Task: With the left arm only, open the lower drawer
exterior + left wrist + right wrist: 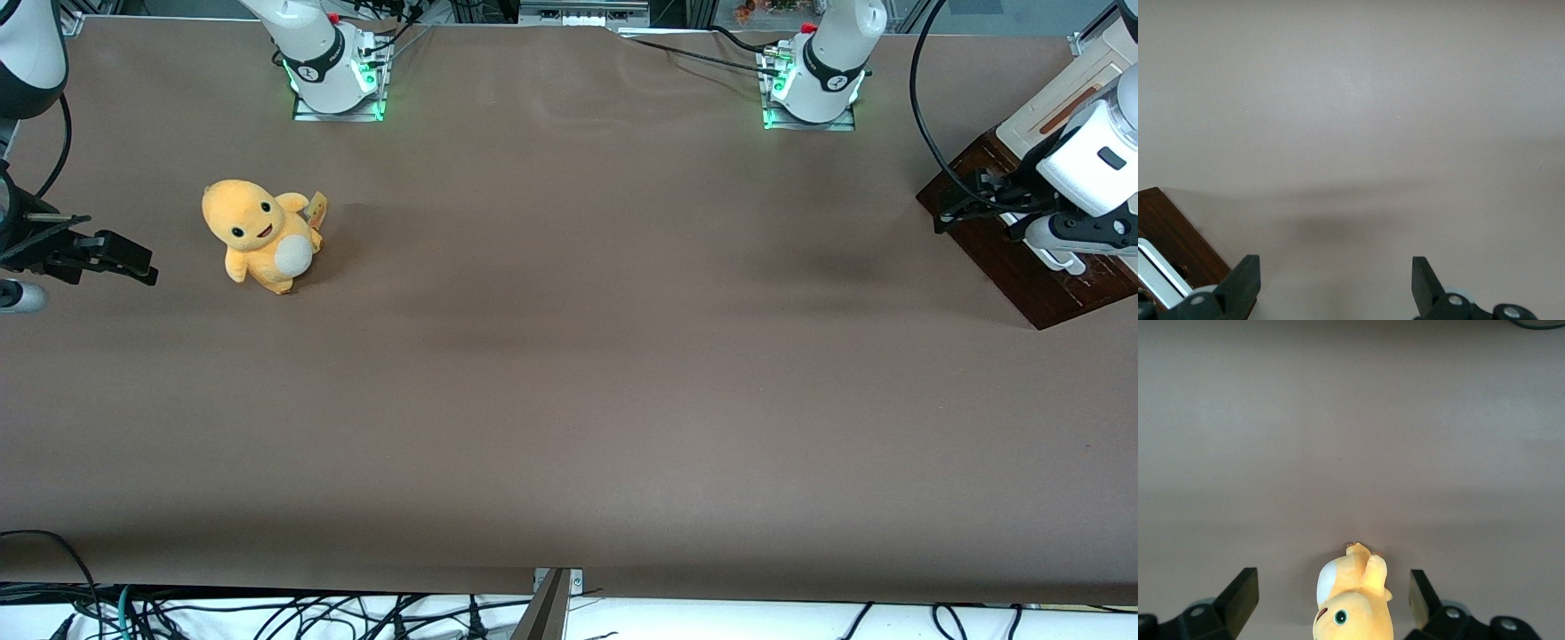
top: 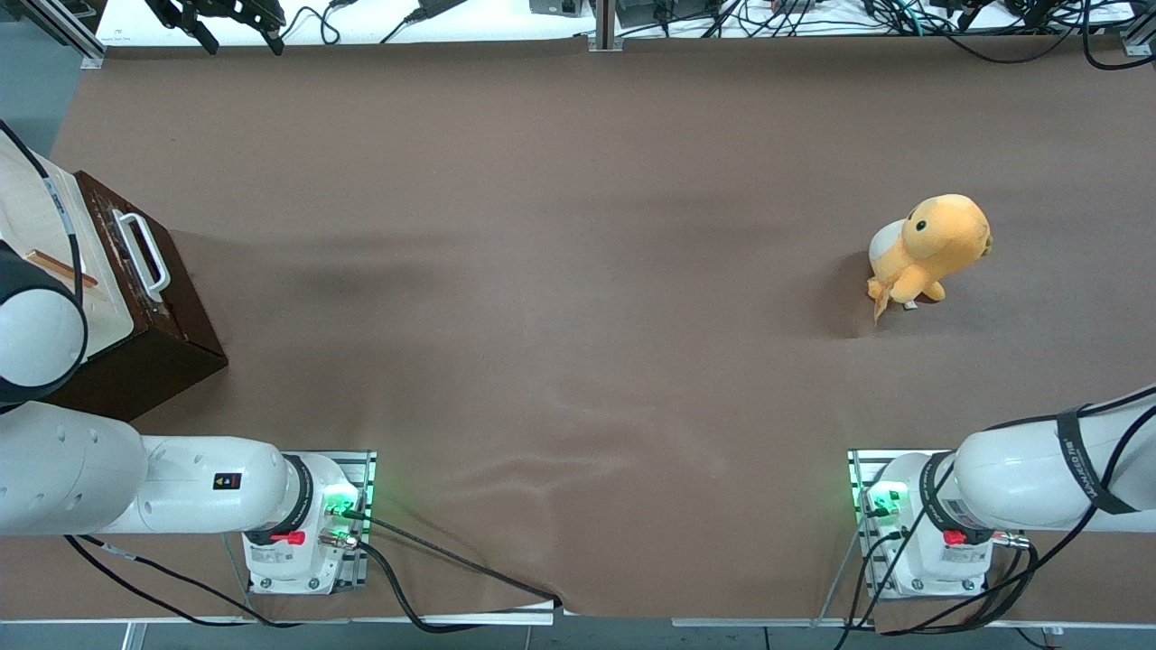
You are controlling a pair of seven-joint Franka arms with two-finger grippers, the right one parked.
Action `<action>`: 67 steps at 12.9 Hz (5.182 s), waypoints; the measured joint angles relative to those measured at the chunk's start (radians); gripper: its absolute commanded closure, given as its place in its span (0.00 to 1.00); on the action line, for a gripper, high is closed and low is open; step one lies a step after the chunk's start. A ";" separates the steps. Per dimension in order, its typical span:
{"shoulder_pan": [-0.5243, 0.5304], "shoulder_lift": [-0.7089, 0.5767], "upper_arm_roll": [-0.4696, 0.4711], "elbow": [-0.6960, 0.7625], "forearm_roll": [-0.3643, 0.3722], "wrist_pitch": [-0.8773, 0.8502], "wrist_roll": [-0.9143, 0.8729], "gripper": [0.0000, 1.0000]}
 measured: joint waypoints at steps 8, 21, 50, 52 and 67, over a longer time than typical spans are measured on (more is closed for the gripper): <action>0.000 -0.003 0.011 -0.001 0.000 -0.001 0.000 0.00; -0.012 -0.003 0.011 -0.005 0.000 -0.046 0.000 0.00; -0.057 0.532 0.000 -0.332 0.947 -0.305 -0.983 0.00; -0.045 0.534 0.001 -0.384 0.986 -0.258 -1.001 0.06; 0.039 0.619 0.002 -0.467 1.140 -0.222 -1.138 0.54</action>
